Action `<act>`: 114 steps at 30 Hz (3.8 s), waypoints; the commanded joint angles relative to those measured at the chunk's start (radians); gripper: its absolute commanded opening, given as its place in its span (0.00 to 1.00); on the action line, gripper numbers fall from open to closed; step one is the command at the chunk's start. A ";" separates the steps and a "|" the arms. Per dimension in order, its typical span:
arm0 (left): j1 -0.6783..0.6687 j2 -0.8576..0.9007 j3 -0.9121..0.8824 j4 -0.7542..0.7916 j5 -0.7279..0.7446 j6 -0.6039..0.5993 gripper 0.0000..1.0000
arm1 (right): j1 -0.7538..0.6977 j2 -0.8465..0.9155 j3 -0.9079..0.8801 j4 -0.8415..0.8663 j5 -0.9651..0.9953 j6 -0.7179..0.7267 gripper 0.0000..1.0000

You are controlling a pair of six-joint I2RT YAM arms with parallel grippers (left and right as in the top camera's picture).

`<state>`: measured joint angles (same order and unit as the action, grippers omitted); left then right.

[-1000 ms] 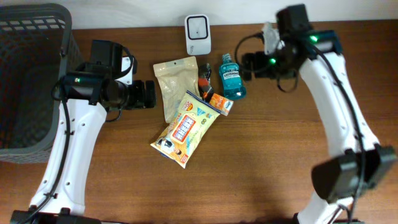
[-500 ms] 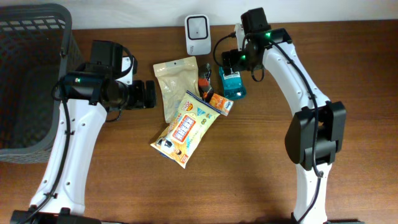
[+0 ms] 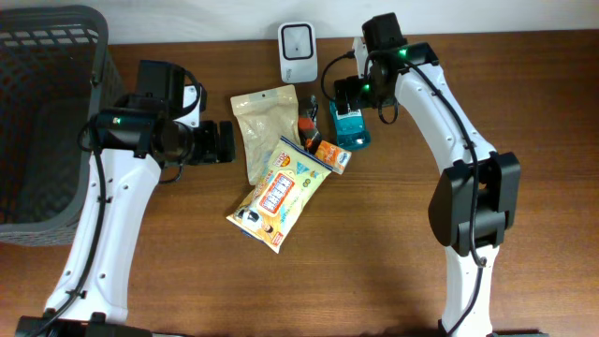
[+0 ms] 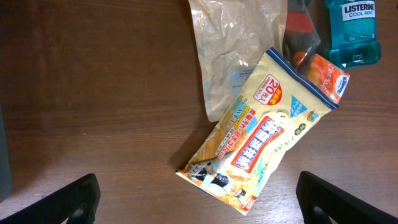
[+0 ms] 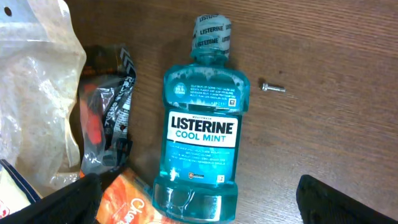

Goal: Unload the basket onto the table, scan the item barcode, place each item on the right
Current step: 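Move both grippers above the items, right gripper over the Listerine bottle, then lower the right gripper and grasp the teal Listerine bottle, then lift the bottle and hold its label up to the scanner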

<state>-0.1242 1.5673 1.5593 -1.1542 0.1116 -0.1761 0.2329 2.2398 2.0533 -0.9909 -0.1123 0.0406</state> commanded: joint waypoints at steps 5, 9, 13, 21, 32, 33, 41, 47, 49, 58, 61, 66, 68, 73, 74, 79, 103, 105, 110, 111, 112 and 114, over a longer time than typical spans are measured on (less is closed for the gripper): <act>-0.002 0.002 -0.004 0.002 -0.007 0.013 0.99 | 0.003 -0.012 0.013 -0.031 0.102 0.093 0.98; -0.002 0.002 -0.004 0.002 -0.007 0.013 0.99 | 0.003 -0.010 0.013 -0.063 0.102 0.096 0.99; -0.002 0.002 -0.004 0.002 -0.007 0.013 0.99 | 0.004 -0.008 0.013 -0.095 0.052 0.095 0.99; -0.002 0.002 -0.004 0.002 -0.007 0.013 0.99 | 0.003 -0.008 0.013 -0.176 0.019 0.096 0.98; -0.002 0.002 -0.004 0.002 -0.007 0.013 0.99 | 0.002 -0.010 0.013 -0.203 0.019 0.096 0.98; -0.002 0.002 -0.004 0.002 -0.007 0.013 0.99 | 0.002 -0.012 0.013 -0.209 0.019 0.095 0.98; -0.002 0.002 -0.004 0.002 -0.007 0.013 0.99 | 0.002 -0.043 0.014 -0.216 0.006 0.096 0.98; -0.002 0.002 -0.004 0.002 -0.007 0.013 0.99 | 0.003 -0.040 0.013 -0.142 -0.008 0.095 0.98; -0.002 0.002 -0.004 0.002 -0.007 0.013 0.99 | 0.003 -0.040 0.013 -0.127 0.040 0.096 0.98; -0.002 0.002 -0.004 0.002 -0.007 0.013 0.99 | 0.130 -0.040 0.013 -0.101 0.808 0.214 0.98; -0.002 0.002 -0.004 0.002 -0.007 0.013 0.99 | 0.163 -0.040 0.013 -0.081 0.887 0.257 0.98; -0.002 0.002 -0.004 0.002 -0.007 0.013 0.99 | 0.165 -0.040 0.013 -0.015 0.845 0.257 0.98; -0.002 0.002 -0.004 0.002 -0.007 0.013 0.99 | 0.165 -0.040 0.013 0.048 0.816 0.256 0.98; -0.002 0.002 -0.004 0.002 -0.007 0.013 0.99 | 0.164 -0.040 0.013 0.214 0.724 0.192 0.98; -0.002 0.002 -0.004 0.002 -0.007 0.013 0.99 | 0.164 -0.040 0.013 0.241 0.714 0.192 0.98; -0.002 0.002 -0.004 0.002 -0.007 0.013 0.99 | 0.164 -0.040 0.013 0.377 0.715 0.192 0.98; -0.002 0.002 -0.004 0.002 -0.007 0.013 0.99 | 0.147 -0.006 0.013 0.207 0.386 0.119 0.98; -0.002 0.002 -0.004 0.002 -0.007 0.013 0.99 | 0.125 0.019 0.013 0.172 0.323 0.121 0.98; -0.002 0.002 -0.004 0.002 -0.007 0.013 0.99 | 0.100 0.045 0.013 0.068 0.190 0.121 0.99; -0.002 0.002 -0.004 0.002 -0.007 0.013 0.99 | 0.101 0.057 0.011 0.051 0.179 0.121 0.99; -0.002 0.002 -0.004 0.002 -0.007 0.013 0.99 | 0.101 0.071 0.009 0.044 0.172 0.120 0.99; -0.002 0.002 -0.004 0.002 -0.007 0.013 0.99 | 0.101 0.100 0.008 0.042 0.172 0.121 0.98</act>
<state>-0.1242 1.5673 1.5593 -1.1542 0.1116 -0.1764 0.3313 2.2906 2.0571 -0.9428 0.0910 0.1577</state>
